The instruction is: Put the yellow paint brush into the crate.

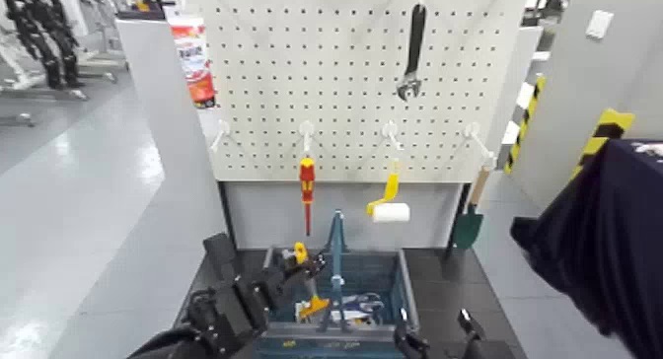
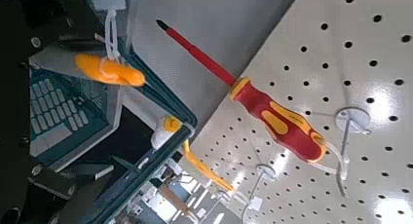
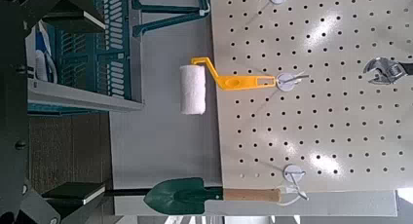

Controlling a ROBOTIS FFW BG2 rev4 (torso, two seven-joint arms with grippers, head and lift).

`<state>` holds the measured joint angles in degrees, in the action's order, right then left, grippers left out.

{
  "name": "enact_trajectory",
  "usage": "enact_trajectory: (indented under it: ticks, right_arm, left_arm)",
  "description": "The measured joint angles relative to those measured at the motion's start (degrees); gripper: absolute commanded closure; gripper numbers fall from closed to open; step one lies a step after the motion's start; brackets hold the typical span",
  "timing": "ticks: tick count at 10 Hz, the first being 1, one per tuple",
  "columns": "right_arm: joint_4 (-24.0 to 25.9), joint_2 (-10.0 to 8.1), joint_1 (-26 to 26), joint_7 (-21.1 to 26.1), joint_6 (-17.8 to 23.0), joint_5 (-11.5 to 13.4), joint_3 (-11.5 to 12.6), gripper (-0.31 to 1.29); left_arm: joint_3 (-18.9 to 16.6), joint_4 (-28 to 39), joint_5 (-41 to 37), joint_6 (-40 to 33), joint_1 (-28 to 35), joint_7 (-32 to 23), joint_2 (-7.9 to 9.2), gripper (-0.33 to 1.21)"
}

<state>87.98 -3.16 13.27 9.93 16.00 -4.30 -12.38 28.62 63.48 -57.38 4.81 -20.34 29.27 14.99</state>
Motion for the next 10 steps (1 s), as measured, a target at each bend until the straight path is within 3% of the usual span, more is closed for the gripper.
enact_trajectory:
  ticks: [2, 4, 10]
  right_arm:
    - [0.0, 0.0, 0.0, 0.0, 0.1, 0.0, 0.1, 0.15]
    - [0.0, 0.0, 0.0, 0.0, 0.1, 0.0, 0.1, 0.15]
    - [0.1, -0.09, 0.1, 0.0, 0.0, 0.0, 0.2, 0.15]
  left_arm:
    - [-0.8, 2.9, 1.2, -1.0, 1.1, -2.8, 0.32, 0.05]
    - [-4.2, 9.1, 8.6, -1.9, 3.7, -9.0, 0.55, 0.09]
    - [-12.8, 22.2, 27.5, -4.0, 11.1, -18.1, 0.32, 0.1]
